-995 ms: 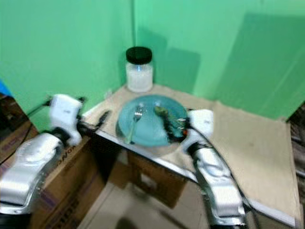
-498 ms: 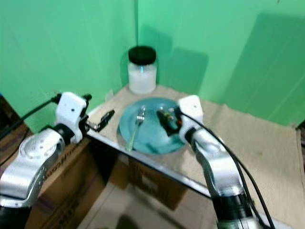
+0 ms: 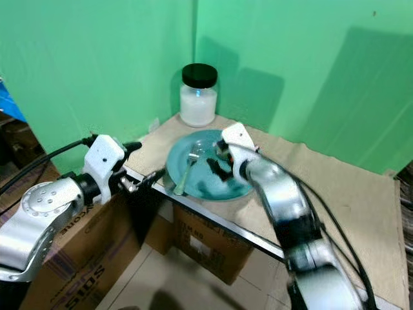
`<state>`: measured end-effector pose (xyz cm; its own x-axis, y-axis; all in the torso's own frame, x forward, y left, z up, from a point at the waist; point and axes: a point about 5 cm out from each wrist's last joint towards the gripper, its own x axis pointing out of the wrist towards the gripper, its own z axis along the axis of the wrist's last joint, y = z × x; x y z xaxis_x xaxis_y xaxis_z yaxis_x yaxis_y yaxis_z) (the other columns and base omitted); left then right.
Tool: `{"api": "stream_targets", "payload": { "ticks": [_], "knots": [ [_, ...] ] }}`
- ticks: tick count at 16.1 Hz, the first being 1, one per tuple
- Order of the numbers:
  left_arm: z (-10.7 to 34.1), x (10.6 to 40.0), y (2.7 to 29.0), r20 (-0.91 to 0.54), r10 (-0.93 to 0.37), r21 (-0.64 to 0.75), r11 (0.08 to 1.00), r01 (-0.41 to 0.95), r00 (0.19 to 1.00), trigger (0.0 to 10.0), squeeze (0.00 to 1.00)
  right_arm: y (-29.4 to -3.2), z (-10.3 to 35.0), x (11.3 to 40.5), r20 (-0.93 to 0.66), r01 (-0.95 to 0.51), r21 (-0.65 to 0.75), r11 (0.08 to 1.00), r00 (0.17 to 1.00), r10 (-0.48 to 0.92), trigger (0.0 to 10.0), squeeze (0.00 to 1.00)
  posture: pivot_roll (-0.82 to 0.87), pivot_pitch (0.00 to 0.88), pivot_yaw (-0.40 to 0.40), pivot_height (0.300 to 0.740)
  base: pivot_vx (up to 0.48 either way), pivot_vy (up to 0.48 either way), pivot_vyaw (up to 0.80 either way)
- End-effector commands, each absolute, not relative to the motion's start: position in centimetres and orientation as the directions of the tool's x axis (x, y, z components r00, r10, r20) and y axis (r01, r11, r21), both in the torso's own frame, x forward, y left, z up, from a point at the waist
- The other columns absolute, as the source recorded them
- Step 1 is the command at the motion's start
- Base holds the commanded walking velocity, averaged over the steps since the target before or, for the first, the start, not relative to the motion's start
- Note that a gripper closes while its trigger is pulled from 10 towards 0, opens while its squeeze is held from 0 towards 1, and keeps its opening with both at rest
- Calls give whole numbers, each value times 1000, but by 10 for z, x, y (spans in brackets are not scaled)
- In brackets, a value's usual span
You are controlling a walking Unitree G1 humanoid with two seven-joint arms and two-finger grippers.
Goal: Setting the table
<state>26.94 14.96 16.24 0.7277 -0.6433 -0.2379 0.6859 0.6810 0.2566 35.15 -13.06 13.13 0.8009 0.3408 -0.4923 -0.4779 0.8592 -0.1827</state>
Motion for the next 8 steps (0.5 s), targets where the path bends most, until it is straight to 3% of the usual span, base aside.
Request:
{"api": "stream_targets", "payload": {
  "ticks": [1, 2, 4, 6, 8],
  "knots": [
    [163, 265, 146, -248, -676, 252, 647, 720, 694, 10000, 0, -138, 136, 359, -499, -461, -167, 872, 802, 328, 9412, 0, 35, 0, -56, 740, 0, 0, 0],
    [163, 264, 146, -254, -682, 250, 639, 728, 686, 10000, 0, -138, 137, 362, -508, -468, -155, 870, 793, 336, 8588, 0, 36, 0, -58, 740, 0, 0, 0],
    [162, 261, 146, -266, -701, 239, 617, 750, 662, 10000, 0, -144, 132, 366, -574, -483, -146, 863, 752, 324, 4902, 0, 40, 0, -62, 740, 0, 0, 0],
    [162, 258, 145, -268, -711, 226, 610, 760, 650, 10000, 0, -149, 130, 366, -600, -478, -134, 868, 736, 313, 4196, 0, 42, 0, -63, 740, 0, 0, 0],
    [161, 257, 145, -274, -720, 220, 599, 770, 638, 10000, 0, -157, 128, 369, -630, -456, -124, 881, 722, 285, 2627, 0, 40, 0, -62, 740, 0, 0, 0]
  ]
}}
